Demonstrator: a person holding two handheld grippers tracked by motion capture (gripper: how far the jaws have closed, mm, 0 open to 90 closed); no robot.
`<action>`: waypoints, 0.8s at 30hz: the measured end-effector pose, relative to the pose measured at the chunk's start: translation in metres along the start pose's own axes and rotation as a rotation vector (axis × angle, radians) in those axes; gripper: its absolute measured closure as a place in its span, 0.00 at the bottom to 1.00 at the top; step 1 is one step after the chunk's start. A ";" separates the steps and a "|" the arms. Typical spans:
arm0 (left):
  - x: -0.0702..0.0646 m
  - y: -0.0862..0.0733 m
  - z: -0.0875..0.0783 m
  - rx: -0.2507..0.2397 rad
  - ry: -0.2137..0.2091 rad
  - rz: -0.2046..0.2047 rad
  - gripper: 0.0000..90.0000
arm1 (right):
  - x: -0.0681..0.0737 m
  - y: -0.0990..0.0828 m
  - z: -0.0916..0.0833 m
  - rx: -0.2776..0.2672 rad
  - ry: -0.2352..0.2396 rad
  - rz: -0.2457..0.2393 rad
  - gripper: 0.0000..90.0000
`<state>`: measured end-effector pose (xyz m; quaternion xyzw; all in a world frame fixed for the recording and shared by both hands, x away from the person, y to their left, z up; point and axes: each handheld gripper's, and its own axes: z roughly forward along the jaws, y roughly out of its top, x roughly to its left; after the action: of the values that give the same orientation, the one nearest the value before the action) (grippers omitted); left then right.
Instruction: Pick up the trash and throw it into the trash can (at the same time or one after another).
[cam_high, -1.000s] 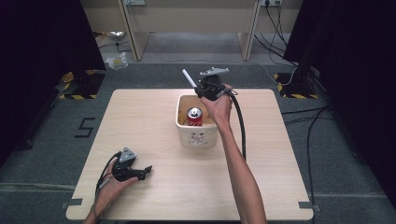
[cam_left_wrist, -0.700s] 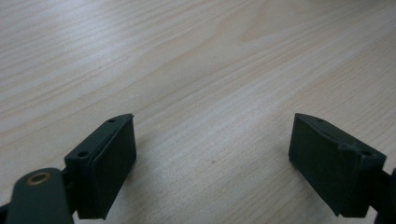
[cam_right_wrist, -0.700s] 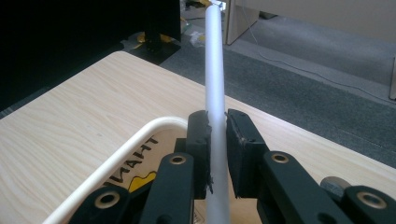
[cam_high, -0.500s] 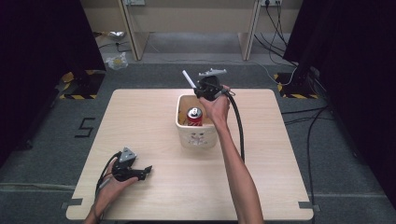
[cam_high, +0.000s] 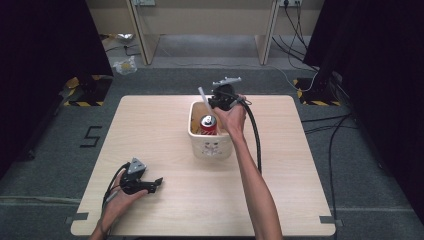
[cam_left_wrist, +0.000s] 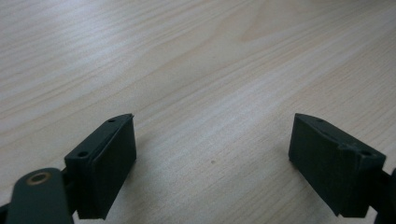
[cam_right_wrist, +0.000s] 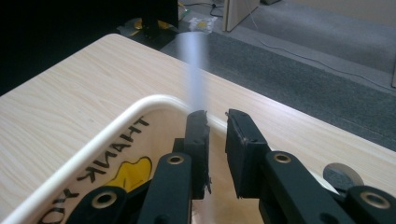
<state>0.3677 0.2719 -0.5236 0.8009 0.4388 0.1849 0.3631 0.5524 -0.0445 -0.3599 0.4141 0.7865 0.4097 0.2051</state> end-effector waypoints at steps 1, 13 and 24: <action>0.000 0.000 0.000 0.000 0.000 0.000 0.16 | -0.001 -0.001 0.000 0.003 0.000 0.002 0.85; 0.000 0.000 0.000 0.000 0.000 0.000 0.16 | -0.005 -0.002 -0.013 -0.002 -0.008 0.009 0.74; 0.000 0.000 0.000 0.000 0.002 -0.001 0.16 | -0.018 -0.014 -0.029 -0.025 -0.024 0.037 0.52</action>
<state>0.3676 0.2717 -0.5236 0.8005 0.4396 0.1854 0.3629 0.5365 -0.0773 -0.3544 0.4309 0.7710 0.4182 0.2120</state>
